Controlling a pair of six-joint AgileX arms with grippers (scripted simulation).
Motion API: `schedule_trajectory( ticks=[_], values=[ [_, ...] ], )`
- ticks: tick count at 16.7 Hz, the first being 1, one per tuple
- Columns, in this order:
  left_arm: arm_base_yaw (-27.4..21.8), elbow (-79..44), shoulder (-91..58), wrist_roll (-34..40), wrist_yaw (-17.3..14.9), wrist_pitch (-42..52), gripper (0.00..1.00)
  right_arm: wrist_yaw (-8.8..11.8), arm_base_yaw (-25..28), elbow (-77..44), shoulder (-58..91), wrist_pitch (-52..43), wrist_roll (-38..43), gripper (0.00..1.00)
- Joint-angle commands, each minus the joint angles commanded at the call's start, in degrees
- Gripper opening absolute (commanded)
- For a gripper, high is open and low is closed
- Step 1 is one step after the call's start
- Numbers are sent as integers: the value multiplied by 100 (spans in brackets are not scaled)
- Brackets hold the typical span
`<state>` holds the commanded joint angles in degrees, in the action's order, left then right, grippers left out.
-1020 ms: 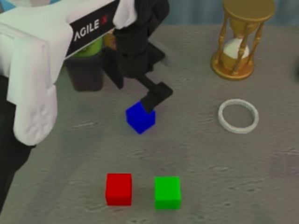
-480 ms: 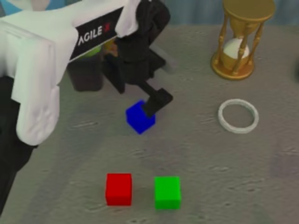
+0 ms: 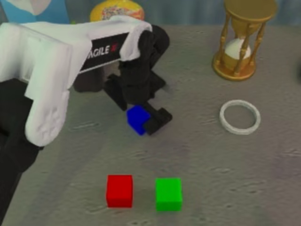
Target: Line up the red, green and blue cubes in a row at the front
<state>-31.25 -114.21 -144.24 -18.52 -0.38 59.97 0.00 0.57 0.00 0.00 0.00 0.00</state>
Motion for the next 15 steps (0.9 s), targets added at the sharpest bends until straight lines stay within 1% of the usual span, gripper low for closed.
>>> schedule_trajectory(
  ticks=[1,14,15],
  values=[
    [0,0,0,0,0,0,100,0,0,0,0,0,0,100],
    [0,0,0,0,0,0,2,0,0,0,0,0,0,100],
    [0,0,0,0,0,0,0,0,0,0,0,0,0,100]
  ],
)
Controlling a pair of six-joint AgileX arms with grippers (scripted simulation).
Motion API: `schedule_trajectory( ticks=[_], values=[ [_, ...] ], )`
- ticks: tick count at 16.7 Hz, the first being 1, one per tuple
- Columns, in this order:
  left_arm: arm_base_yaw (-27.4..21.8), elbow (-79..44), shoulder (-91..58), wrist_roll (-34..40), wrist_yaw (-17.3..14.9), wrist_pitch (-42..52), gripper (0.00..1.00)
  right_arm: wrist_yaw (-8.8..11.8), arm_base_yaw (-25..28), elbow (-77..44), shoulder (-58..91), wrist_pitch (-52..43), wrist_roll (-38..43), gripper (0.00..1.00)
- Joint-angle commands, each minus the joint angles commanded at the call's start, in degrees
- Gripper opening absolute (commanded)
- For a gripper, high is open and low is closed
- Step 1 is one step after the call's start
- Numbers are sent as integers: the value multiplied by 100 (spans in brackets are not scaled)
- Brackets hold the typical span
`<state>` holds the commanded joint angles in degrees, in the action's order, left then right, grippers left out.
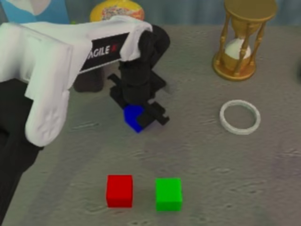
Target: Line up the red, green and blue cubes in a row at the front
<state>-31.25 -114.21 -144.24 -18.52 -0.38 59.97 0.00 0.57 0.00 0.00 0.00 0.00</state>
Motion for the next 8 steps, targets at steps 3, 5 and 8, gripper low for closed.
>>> schedule_trajectory(
  ticks=[3,5,8],
  values=[
    [0,0,0,0,0,0,0,0,0,0,0,0,0,100],
    [0,0,0,0,0,0,0,0,0,0,0,0,0,100],
    [9,4,30,-3,-6,5,0,0,0,0,0,0,0,100]
  ],
)
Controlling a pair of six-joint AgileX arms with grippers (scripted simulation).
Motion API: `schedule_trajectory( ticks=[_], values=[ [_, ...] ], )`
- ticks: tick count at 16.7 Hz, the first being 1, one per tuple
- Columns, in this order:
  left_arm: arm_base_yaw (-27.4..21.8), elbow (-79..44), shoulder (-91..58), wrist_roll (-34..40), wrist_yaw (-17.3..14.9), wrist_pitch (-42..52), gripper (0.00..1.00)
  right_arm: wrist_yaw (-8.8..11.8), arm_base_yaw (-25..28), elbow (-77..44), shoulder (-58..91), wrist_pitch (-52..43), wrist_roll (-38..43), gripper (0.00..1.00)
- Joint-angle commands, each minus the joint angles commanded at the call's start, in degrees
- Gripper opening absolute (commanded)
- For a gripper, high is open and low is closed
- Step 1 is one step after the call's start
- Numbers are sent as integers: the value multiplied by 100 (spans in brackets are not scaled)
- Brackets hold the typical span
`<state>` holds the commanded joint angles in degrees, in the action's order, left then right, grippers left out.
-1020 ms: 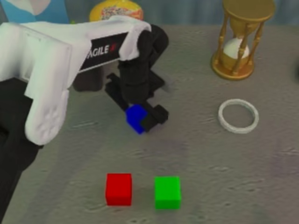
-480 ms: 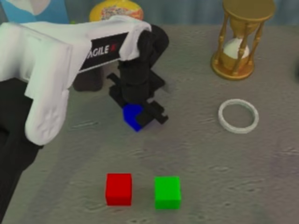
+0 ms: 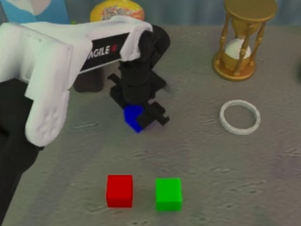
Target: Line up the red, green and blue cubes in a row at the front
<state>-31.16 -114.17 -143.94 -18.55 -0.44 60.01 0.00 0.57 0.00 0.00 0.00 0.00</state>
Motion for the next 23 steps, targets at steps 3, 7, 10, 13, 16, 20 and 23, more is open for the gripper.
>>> schedule_trajectory(
  ticks=[3,7,10,13,16,20,23],
  values=[
    [9,-214,50,-9,4,239,0,0,0,0,0,0,0,100],
    [85,-798,249,7,10,1105,0,0,0,0,0,0,0,100],
    [109,-985,340,9,4,1325,0,0,0,0,0,0,0,100],
    [77,-975,322,-1,8,1311,0,0,0,0,0,0,0,100],
    [-139,-881,398,-109,6,1289,0,0,0,0,0,0,0,100],
    [-1027,-459,730,-497,15,1196,0,0,0,0,0,0,0,100],
    [-1856,-64,1029,-869,7,1117,0,0,0,0,0,0,0,100]
  ],
)
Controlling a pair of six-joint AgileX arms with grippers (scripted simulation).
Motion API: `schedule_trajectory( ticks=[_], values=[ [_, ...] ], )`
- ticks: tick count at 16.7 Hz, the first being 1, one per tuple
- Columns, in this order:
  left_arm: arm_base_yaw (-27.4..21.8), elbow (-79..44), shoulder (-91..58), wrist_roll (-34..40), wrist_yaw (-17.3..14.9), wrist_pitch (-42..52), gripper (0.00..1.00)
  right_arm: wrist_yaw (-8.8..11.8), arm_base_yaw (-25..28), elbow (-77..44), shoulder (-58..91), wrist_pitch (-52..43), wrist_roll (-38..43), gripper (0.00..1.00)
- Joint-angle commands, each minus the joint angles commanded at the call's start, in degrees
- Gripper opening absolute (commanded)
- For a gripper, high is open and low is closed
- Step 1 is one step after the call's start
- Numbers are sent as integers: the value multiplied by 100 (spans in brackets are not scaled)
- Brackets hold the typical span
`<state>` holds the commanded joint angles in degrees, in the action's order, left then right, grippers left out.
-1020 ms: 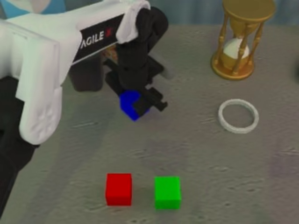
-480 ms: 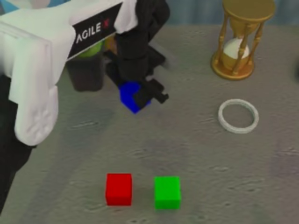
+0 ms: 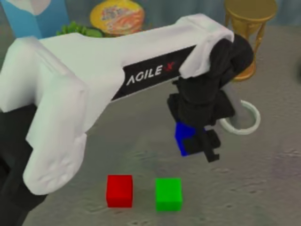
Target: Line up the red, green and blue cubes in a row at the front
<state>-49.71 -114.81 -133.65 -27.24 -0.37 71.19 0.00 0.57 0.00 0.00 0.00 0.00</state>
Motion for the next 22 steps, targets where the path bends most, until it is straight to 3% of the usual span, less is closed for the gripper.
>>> schedule_trajectory(
  ticks=[3,5,10,17,22],
  values=[
    [-711,313,249,-311,-11,-69,0,0,0,0,0,0,0,100],
    [-919,423,341,-416,-14,-98,0,0,0,0,0,0,0,100],
    [-918,427,318,-423,-13,-112,0,0,0,0,0,0,0,100],
    [-927,1231,-15,-423,-16,-1279,0,0,0,0,0,0,0,100],
    [-935,1342,-69,-427,-18,-1426,0,0,0,0,0,0,0,100]
  ],
)
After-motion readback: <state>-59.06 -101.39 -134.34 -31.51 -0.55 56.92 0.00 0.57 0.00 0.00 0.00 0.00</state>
